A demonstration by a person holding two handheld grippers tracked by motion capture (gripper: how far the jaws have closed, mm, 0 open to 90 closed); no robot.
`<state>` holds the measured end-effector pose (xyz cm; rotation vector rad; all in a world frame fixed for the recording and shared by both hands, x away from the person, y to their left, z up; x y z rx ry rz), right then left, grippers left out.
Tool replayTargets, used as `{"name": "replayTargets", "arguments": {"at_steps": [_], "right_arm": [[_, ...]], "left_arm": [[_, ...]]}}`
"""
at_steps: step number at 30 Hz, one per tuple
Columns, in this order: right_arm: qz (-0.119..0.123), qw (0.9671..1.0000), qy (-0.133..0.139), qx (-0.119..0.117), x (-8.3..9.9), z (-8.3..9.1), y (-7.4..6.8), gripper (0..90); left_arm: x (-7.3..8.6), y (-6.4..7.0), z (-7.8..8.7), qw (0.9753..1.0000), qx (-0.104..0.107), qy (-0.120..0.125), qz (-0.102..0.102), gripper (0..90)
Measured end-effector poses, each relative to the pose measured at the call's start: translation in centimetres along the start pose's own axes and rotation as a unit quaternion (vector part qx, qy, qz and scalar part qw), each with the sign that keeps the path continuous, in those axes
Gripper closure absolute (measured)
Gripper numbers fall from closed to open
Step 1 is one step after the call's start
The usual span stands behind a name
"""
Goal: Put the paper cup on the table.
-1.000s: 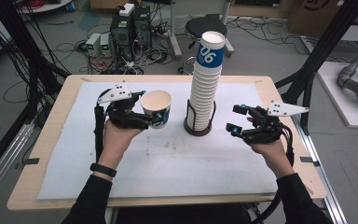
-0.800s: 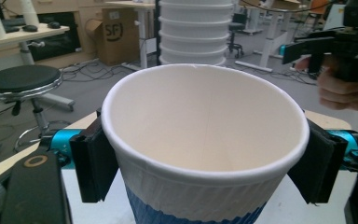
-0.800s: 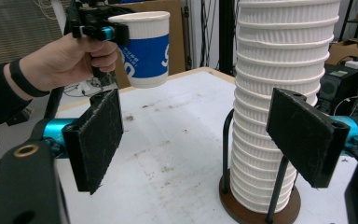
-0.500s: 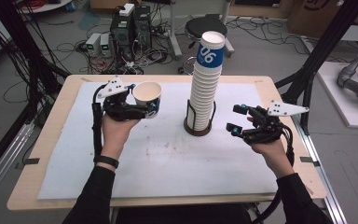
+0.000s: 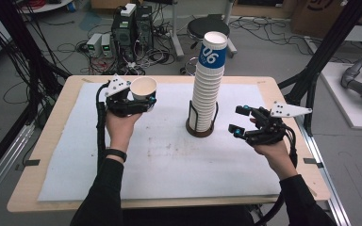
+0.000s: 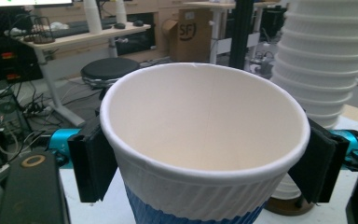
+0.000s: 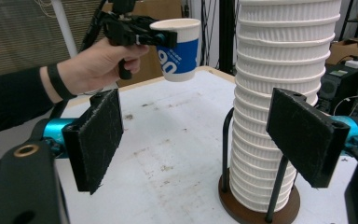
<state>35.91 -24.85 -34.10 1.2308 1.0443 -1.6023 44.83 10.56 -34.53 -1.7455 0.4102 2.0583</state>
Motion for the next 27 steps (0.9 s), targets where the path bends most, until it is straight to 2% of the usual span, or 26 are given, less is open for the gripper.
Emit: {"name": "replayTargets", "arguments": {"at_steps": [6, 10, 12, 15, 27], "right_arm": [[0.001, 1.0, 0.001, 0.001, 0.0, 0.1, 0.1, 18.9], [0.002, 1.0, 0.002, 0.003, 0.0, 0.2, 0.1, 18.9], [0.002, 1.0, 0.003, 0.004, 0.0, 0.2, 0.1, 19.0], [0.002, 1.0, 0.003, 0.004, 0.0, 0.3, 0.2, 18.9], [0.002, 1.0, 0.002, 0.005, 0.1, 0.3, 0.2, 18.9]], "left_arm": [[2.0, -0.8, -0.9, 0.9995, -0.027, -0.004, 0.015, 20.6], [3.2, -1.0, -1.3, 0.9991, -0.036, -0.009, 0.018, 20.6], [3.5, -1.0, -1.5, 0.9989, -0.039, -0.021, 0.016, 20.2], [3.9, -1.1, -1.6, 0.9986, -0.05, -0.015, 0.012, 20.1], [7.3, -1.9, -2.2, 0.9962, -0.072, -0.036, 0.033, 20.2]]}}
Point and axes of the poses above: each handheld gripper's, and its own axes: z roughly backward along the jaws, x roughly out of its underside, y roughly to its right, the point moved 6 cm from there along -z, roughly forward along the jaws, and after that the axes turned 9 degrees about -x, right-handed, at the moved point
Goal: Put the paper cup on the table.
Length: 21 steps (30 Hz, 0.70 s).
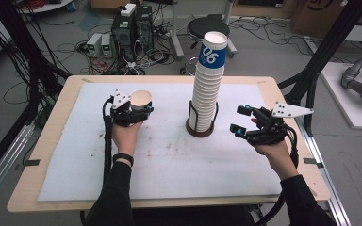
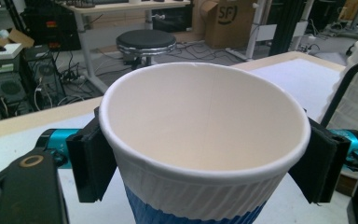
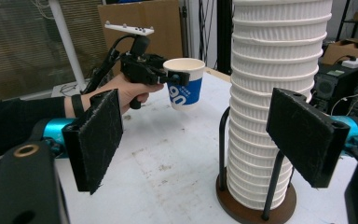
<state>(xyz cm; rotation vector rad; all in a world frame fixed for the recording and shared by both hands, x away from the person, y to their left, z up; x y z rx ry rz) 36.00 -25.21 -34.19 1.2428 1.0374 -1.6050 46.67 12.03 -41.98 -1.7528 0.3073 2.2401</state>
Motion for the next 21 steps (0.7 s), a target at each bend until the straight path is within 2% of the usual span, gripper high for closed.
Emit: {"name": "replayTargets", "arguments": {"at_steps": [5, 16, 21], "right_arm": [[-0.002, 1.0, -0.001, 0.0, 0.0, 0.0, 0.0, 18.9], [0.0, 1.0, -0.001, 0.001, 0.1, 0.0, 0.0, 18.9], [-0.002, 1.0, -0.002, 0.0, 0.1, 0.0, 0.0, 18.9]], "left_arm": [[1.0, -0.3, -0.3, 0.9999, -0.006, -0.008, 0.005, 20.1], [2.3, -0.5, -1.4, 0.9992, 0.003, -0.036, 0.016, 19.8], [2.6, -0.6, -1.6, 0.999, 0.003, -0.04, 0.018, 19.3]]}}
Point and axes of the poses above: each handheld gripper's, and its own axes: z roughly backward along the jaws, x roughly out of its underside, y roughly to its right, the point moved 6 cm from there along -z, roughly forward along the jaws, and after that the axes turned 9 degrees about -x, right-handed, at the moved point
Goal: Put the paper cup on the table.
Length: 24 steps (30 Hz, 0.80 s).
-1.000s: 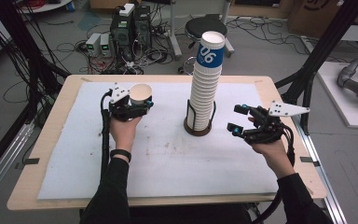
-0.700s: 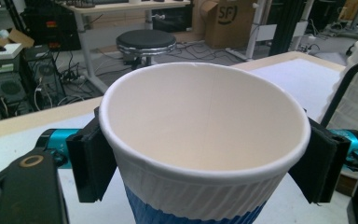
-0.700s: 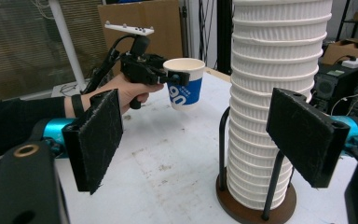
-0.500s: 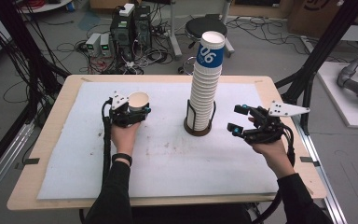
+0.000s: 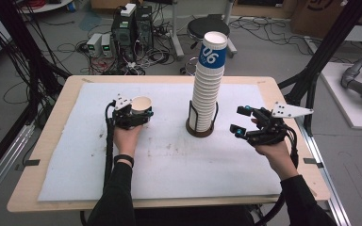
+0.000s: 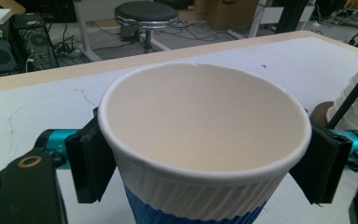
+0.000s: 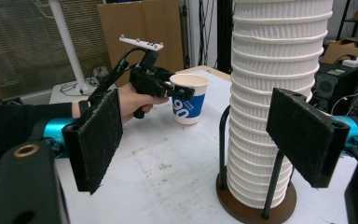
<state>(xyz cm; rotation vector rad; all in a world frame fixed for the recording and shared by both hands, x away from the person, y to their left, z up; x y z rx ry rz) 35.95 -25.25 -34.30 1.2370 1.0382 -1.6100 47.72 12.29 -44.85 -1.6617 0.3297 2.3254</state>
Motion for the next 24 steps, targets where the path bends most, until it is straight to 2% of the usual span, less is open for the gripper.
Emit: {"name": "replayTargets", "arguments": {"at_steps": [3, 7, 13, 19, 24], "right_arm": [[0.0, 1.0, 0.0, 0.0, 0.0, -0.04, -0.05, 18.9], [0.002, 1.0, 0.002, 0.001, -0.05, 0.01, -0.05, 19.0], [0.003, 1.0, 0.002, 0.002, -0.06, 0.02, 0.01, 18.9], [0.003, 1.0, 0.001, 0.002, -0.04, 0.04, 0.03, 18.9], [0.004, 1.0, 0.003, 0.001, -0.07, -0.03, 0.0, 19.0]], "left_arm": [[0.2, -0.1, -0.04, 1.0, -0.001, -0.008, 0.002, 18.9], [0.19, -0.04, 0.01, 0.9999, -0.001, -0.01, -0.006, 18.7], [0.32, -0.09, 0.06, 0.9998, -0.001, -0.018, -0.005, 17.5], [0.44, -0.05, 0.23, 0.9994, -0.005, -0.032, -0.013, 16.9], [0.65, 0.14, 0.48, 0.9994, -0.006, -0.031, -0.014, 16.7]]}}
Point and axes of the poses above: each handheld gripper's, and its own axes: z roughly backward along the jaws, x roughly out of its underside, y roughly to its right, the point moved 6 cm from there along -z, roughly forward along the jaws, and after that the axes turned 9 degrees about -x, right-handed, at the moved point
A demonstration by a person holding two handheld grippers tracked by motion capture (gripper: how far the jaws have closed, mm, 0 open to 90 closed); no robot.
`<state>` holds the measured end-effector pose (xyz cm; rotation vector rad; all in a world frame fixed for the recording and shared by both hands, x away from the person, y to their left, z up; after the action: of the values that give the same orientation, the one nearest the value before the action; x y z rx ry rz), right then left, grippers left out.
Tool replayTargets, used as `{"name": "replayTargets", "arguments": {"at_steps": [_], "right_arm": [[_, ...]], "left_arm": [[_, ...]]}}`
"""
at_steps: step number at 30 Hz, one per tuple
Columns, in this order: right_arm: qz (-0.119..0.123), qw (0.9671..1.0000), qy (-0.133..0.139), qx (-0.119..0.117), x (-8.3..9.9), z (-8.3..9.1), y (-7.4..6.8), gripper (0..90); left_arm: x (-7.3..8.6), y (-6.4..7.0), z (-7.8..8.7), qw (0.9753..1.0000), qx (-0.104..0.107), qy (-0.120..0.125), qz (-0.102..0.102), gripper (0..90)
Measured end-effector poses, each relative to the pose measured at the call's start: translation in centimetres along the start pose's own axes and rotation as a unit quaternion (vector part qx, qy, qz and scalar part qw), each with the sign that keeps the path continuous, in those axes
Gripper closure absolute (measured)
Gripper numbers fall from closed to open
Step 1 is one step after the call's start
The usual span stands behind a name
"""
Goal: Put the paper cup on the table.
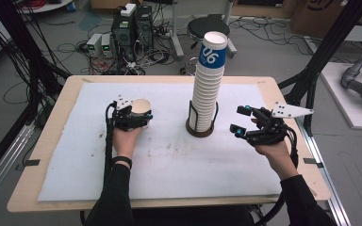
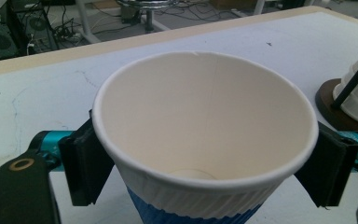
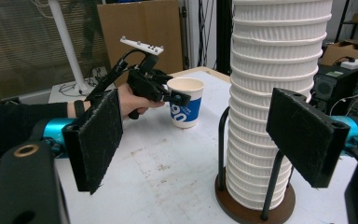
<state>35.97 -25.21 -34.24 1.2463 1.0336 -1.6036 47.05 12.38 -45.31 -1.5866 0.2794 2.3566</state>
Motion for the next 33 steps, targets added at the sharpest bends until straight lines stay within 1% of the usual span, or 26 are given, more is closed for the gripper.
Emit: {"name": "replayTargets", "arguments": {"at_steps": [1, 2, 4, 6, 10, 12, 14, 15, 16, 17, 19, 21, 23, 24, 26, 27, 30, 31, 33], "right_arm": [[0.0, 1.0, 0.0, 0.0, 0.0, 0.0, 0.0, 18.9], [0.001, 1.0, 0.0, 0.0, 0.0, 0.0, 0.0, 18.9], [0.002, 1.0, 0.001, -0.001, 0.0, 0.0, 0.0, 18.9], [-0.001, 1.0, -0.001, -0.002, 0.0, -0.1, 0.0, 18.9], [0.003, 1.0, 0.0, -0.002, 0.0, -0.2, 0.0, 19.0], [0.003, 1.0, 0.0, -0.003, 0.0, -0.2, 0.0, 18.9], [0.001, 1.0, -0.001, -0.004, 0.0, -0.1, 0.0, 18.9], [0.001, 1.0, -0.001, -0.004, 0.0, -0.1, 0.0, 18.9], [0.0, 1.0, 0.0, -0.004, 0.0, -0.1, 0.0, 18.9], [0.002, 1.0, 0.001, -0.003, -0.1, 0.0, 0.0, 18.9], [0.0, 1.0, 0.001, -0.004, -0.1, 0.0, 0.0, 19.0], [0.001, 1.0, 0.001, -0.004, -0.1, 0.0, 0.1, 18.9], [-0.002, 1.0, 0.001, -0.003, -0.1, 0.1, 0.1, 18.9], [0.0, 1.0, 0.002, -0.002, -0.1, 0.1, 0.2, 18.9], [0.0, 1.0, 0.002, -0.003, -0.1, 0.1, 0.2, 18.9], [-0.002, 1.0, 0.002, -0.002, -0.1, 0.1, 0.2, 18.9], [-0.002, 1.0, 0.0, -0.002, 0.0, 0.1, 0.3, 18.9], [-0.004, 1.0, -0.002, -0.003, 0.0, 0.1, 0.3, 18.9], [-0.003, 1.0, -0.002, 0.001, 0.0, 0.2, 0.4, 18.9]], "left_arm": [[0.1, 0.0, 0.1, 1.0, 0.0, -0.002, -0.002, 16.5], [0.3, 0.0, 0.1, 1.0, 0.001, -0.004, 0.0, 16.4], [0.6, 0.0, 0.1, 0.9999, 0.0, -0.013, 0.004, 13.5], [0.7, 0.0, 0.3, 0.9999, -0.002, -0.015, 0.003, 12.0], [0.6, 0.1, 0.5, 0.9998, -0.009, -0.019, 0.002, 7.1], [0.5, 0.2, 0.7, 0.9997, -0.01, -0.022, 0.004, 6.6], [0.5, 0.3, 1.0, 0.9994, -0.014, -0.03, 0.0, 3.7], [0.5, 0.3, 1.1, 0.9994, -0.012, -0.033, 0.001, 3.1], [0.5, 0.4, 1.3, 0.9993, -0.013, -0.036, 0.001, 3.0], [0.5, 0.3, 1.5, 0.999, -0.019, -0.039, -0.001, 3.0], [0.5, 0.2, 2.0, 0.9989, -0.022, -0.042, 0.004, 2.9], [0.5, 0.0, 2.7, 0.9984, -0.031, -0.047, 0.005, 2.9], [0.4, -0.2, 3.4, 0.9981, -0.035, -0.051, 0.005, 2.9], [0.2, -0.2, 3.8, 0.9981, -0.04, -0.046, 0.001, 2.9], [-0.2, 0.0, 4.8, 0.9988, -0.034, -0.034, -0.006, 2.9], [-0.5, 0.2, 5.3, 0.9993, -0.026, -0.026, -0.005, 2.9], [-1.2, 1.0, 6.7, 0.9999, 0.014, -0.007, -0.003, 2.9], [-1.5, 1.4, 7.2, 0.9996, 0.028, 0.002, -0.004, 2.9], [-2.0, 2.2, 8.2, 0.9987, 0.046, 0.02, -0.007, 2.9]]}}
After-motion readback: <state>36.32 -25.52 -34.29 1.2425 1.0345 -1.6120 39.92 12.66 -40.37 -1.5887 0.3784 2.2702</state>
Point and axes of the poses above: each handheld gripper's, and its own axes: z roughly backward along the jaws, x roughly out of its underside, y roughly to its right, the point moved 6 cm from there along -z, roughly forward along the jaws, and after that the axes turned 9 degrees about -x, right-handed, at the moved point
